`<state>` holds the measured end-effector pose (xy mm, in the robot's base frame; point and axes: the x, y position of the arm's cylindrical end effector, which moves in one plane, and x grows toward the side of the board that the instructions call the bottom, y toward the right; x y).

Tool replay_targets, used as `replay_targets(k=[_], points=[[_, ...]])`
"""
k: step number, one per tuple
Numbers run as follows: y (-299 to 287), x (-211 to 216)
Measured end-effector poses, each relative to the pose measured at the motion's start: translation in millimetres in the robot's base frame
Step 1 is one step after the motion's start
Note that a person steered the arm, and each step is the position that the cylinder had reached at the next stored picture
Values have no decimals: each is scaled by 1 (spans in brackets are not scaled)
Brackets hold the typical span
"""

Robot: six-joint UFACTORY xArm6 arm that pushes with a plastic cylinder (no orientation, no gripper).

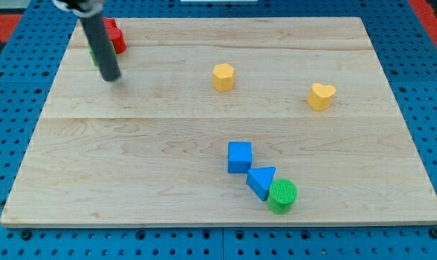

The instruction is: Move the green circle to the left side

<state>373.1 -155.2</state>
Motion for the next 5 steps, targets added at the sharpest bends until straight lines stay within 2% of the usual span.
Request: replay_targets(k=[2,3,4,5], points=[[261,76],[369,131],[388,216],[354,245]])
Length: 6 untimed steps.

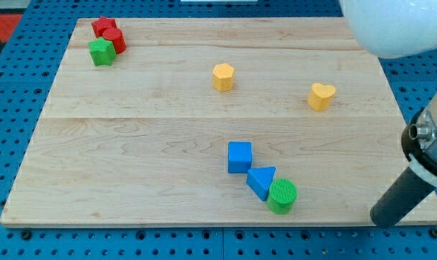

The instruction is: Move the green circle to the left side

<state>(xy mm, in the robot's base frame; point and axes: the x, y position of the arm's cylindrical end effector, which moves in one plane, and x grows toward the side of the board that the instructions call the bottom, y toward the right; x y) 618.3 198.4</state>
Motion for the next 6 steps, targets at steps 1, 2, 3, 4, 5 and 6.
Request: replay_targets(k=[1,2,3,4,5,6], points=[[-53,-12],[-121,-24],[-179,-39],[-191,-46],[-191,-49],[-209,-49]])
